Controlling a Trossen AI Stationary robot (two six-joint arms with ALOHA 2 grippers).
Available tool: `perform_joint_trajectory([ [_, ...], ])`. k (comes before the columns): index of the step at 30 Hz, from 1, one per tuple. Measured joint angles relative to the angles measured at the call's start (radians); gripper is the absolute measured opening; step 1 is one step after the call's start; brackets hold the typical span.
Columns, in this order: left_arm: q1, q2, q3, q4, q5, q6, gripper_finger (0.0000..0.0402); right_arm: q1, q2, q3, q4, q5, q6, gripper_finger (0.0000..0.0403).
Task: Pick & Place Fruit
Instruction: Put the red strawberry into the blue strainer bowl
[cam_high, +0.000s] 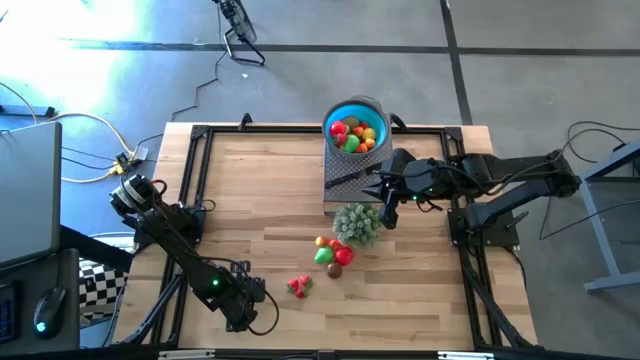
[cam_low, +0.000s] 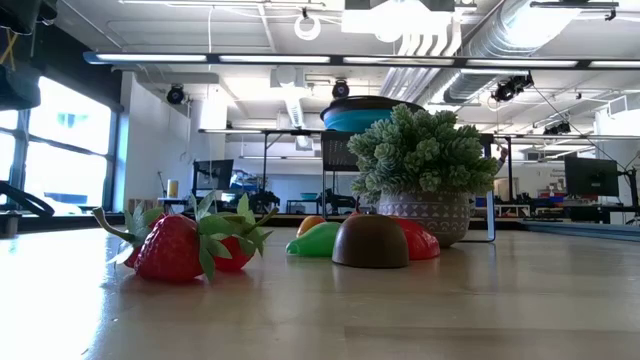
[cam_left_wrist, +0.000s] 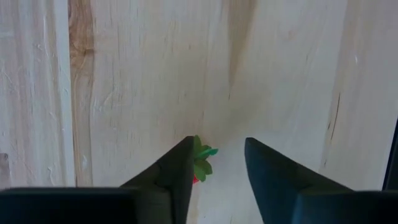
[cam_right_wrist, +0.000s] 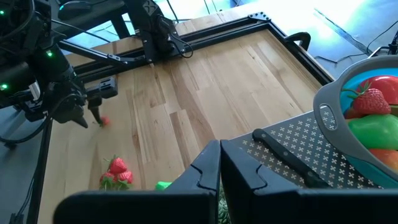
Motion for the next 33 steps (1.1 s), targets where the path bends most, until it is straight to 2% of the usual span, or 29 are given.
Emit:
perform_joint_trajectory([
  [23,0.000,0.000,0.000,0.001,0.000,0.000,0.0009,0.000,0.000,0.000,0.000,0.000,0.000,0.0004],
  [33,0.000,0.000,0.000,0.001,0.004,0.000,0.0005,0.000,0.000,0.000,0.000,0.000,0.000,0.0004],
])
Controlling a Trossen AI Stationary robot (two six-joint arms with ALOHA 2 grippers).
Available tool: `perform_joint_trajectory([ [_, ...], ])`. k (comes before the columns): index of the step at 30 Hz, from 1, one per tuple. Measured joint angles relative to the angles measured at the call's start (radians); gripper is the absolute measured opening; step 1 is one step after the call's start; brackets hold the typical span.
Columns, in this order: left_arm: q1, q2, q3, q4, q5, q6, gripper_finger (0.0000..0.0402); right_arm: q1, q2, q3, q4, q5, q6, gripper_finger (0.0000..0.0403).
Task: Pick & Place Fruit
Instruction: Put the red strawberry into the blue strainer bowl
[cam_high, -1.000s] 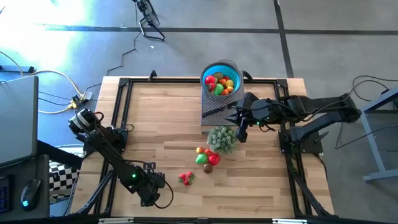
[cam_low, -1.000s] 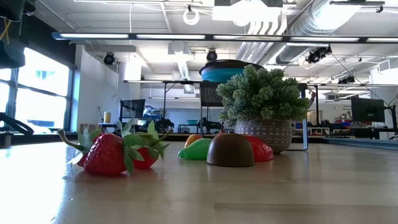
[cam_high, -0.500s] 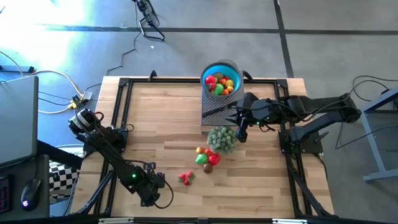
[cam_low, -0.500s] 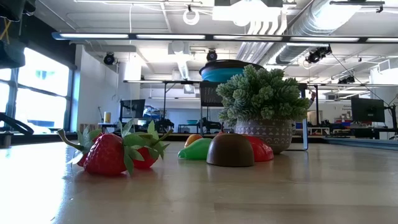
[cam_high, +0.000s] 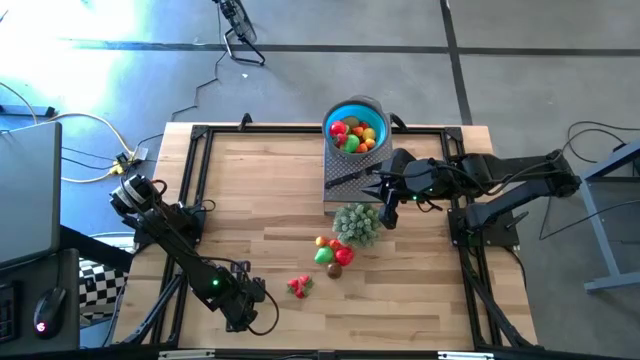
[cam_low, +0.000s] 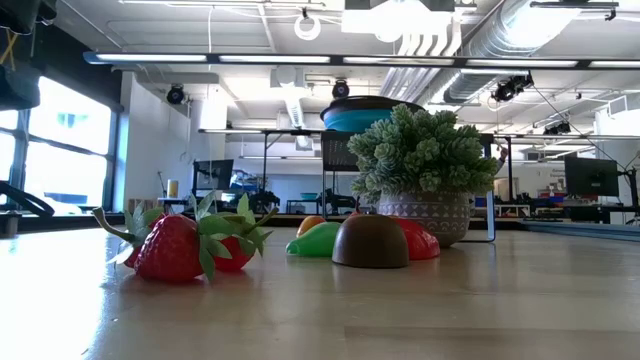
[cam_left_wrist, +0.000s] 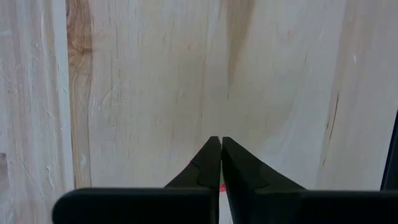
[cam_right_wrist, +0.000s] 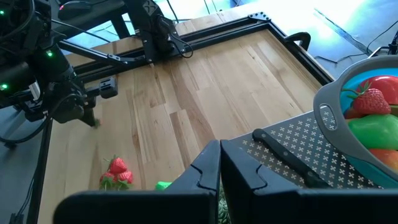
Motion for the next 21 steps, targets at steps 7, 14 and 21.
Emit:
perform_joint_trajectory([
  [7,0.000,0.000,0.000,-0.002,0.010,0.000,0.0002,0.000,0.000,0.000,0.000,0.000,0.000,0.0004],
  [14,0.000,0.000,0.000,-0.010,0.012,0.000,0.0001,0.000,0.000,0.000,0.000,0.000,0.000,0.0004],
  [21,0.000,0.000,0.000,-0.010,0.023,0.000,0.0000,0.000,0.000,0.000,0.000,-0.001,0.000,0.0004],
])
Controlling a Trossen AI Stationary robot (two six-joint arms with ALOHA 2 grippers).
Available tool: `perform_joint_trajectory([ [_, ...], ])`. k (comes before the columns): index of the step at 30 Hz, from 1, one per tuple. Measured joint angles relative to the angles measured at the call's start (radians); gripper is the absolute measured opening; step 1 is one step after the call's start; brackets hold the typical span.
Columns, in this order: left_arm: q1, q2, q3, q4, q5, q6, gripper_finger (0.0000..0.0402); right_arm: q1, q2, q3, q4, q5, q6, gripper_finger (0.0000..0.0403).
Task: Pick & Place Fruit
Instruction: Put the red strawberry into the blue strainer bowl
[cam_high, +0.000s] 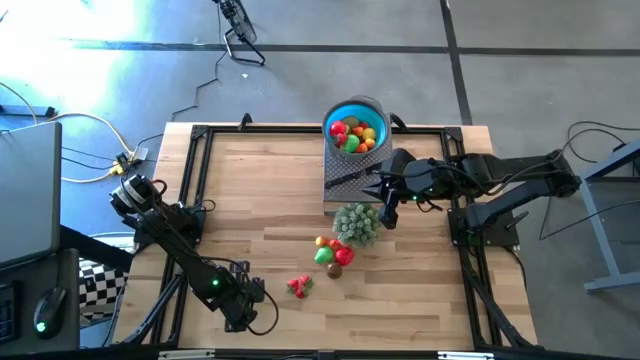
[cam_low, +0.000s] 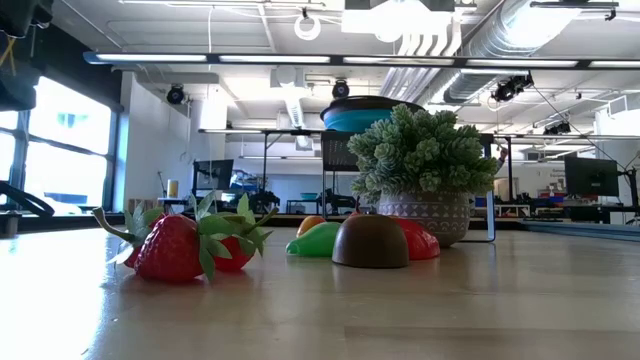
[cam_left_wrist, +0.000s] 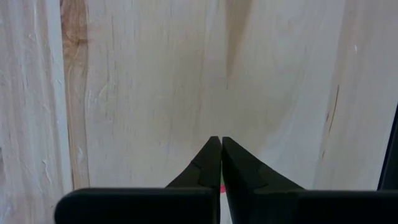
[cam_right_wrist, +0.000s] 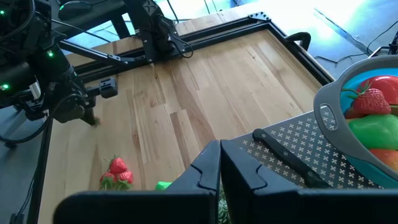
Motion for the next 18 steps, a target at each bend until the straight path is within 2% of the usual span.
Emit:
perform_joint_trajectory([
  [18,0.005,-0.008,0.001,-0.002,0.021,-0.012,0.0000,0.000,0.000,0.000,0.000,0.000,0.000,0.0004],
])
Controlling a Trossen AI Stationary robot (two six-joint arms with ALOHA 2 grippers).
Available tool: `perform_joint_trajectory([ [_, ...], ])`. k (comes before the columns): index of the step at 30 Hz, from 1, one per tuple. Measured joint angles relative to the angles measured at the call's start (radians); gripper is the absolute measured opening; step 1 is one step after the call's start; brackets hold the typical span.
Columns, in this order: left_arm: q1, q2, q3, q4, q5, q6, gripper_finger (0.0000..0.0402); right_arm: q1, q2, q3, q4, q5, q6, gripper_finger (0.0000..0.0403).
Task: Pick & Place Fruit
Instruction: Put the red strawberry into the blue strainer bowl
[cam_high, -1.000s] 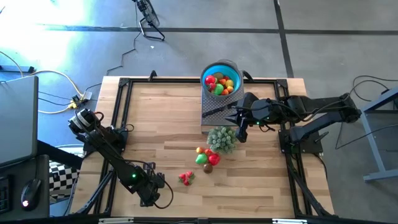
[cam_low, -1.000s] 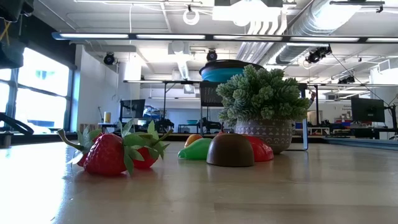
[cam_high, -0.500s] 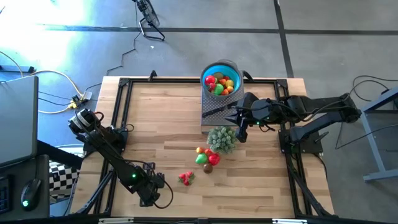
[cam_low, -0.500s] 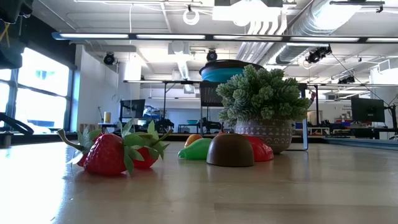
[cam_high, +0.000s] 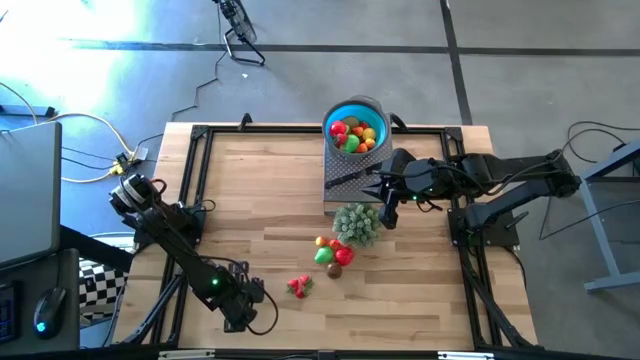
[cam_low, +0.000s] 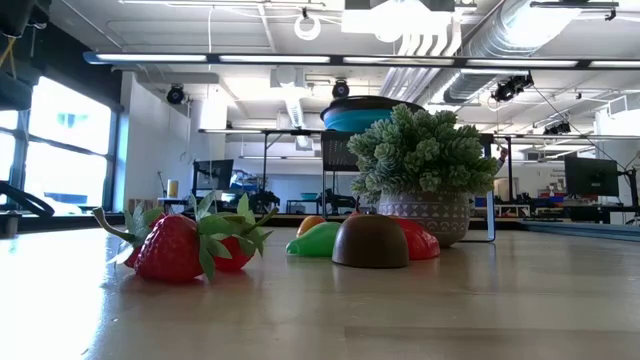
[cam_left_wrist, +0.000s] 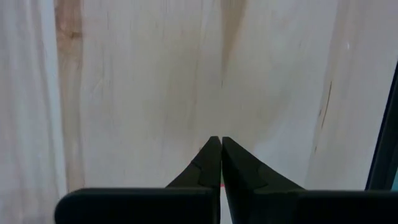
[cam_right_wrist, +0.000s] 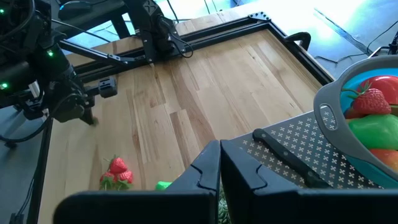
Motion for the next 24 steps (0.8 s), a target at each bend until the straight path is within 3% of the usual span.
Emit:
perform_joint_trajectory([
  [12,0.152,-0.174,0.000,-0.137,-0.061,0.181,0.0000,0.015,-0.023,-0.001,-0.042,0.000,0.005,0.0004],
  [19,0.334,-0.325,0.000,-0.146,-0.137,0.343,0.0000,0.044,-0.045,-0.001,-0.067,0.003,0.006,0.0004],
  [24,0.488,-0.426,0.000,-0.035,-0.170,0.460,0.0000,0.053,-0.048,-0.001,-0.073,0.012,0.008,0.0004],
])
